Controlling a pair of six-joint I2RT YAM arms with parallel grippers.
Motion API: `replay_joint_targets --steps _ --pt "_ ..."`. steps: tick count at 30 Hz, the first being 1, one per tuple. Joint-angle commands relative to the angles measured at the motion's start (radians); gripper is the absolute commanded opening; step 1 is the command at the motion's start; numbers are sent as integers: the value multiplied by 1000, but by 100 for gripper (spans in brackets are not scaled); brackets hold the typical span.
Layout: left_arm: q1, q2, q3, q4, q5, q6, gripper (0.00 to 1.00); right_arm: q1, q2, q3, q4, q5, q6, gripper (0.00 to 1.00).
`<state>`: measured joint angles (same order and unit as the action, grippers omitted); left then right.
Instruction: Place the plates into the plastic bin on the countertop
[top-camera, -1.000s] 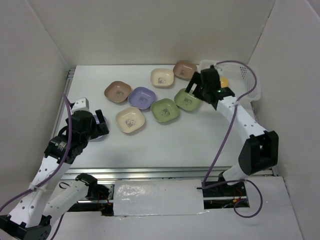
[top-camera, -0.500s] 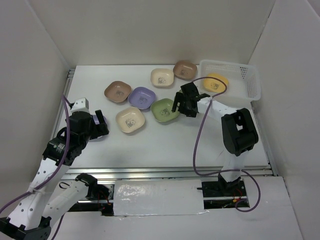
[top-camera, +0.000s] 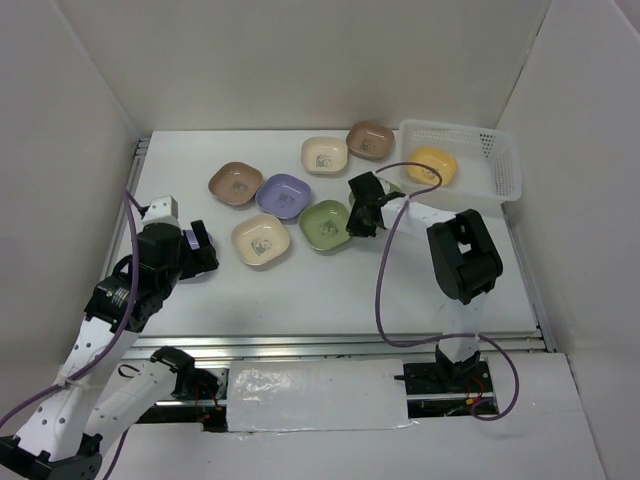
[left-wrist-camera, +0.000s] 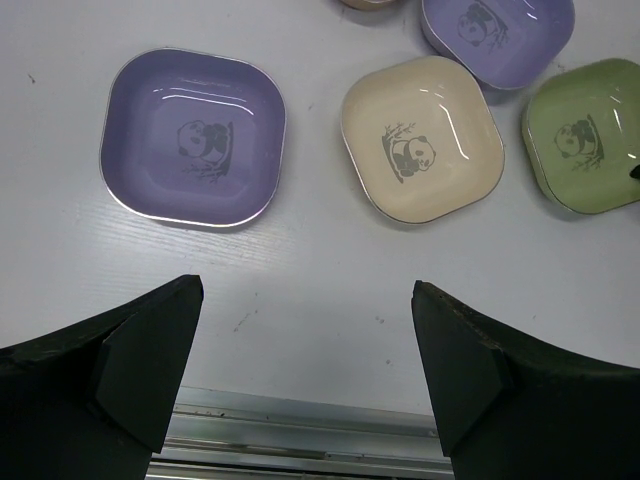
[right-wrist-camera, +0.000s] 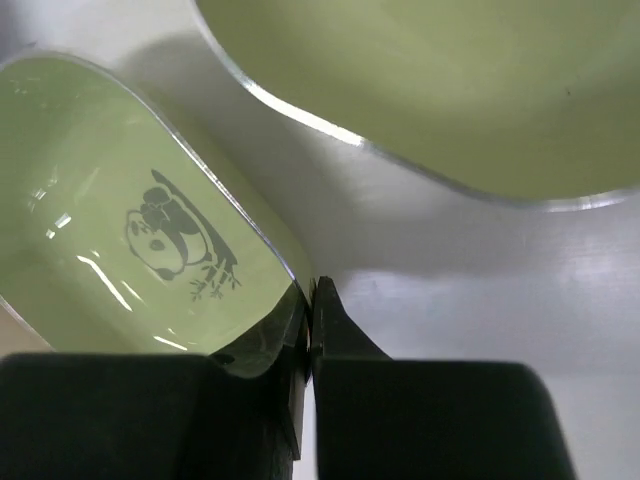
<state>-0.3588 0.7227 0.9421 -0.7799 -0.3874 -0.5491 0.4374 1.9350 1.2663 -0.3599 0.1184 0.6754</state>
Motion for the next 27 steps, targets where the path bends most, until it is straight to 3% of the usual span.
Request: replay_joint_targets --steps 1,9,12,17,20,27 --pt "4 -11 -9 44 5 23 99 41 -114 -65 -25 70 44 0" --pt "4 -16 -9 44 5 23 99 61 -436 -225 -10 37 139 0" --pt "3 -16 -11 44 5 21 99 -3 -536 -213 -31 20 145 0" --pt "4 -22 -9 42 1 21 99 -202 -593 -136 -82 168 234 0" --pt "4 -23 -9 41 -2 18 99 -351 -541 -53 -82 141 292 0" --pt "3 -23 -11 42 2 21 99 -531 -184 322 -200 138 429 0"
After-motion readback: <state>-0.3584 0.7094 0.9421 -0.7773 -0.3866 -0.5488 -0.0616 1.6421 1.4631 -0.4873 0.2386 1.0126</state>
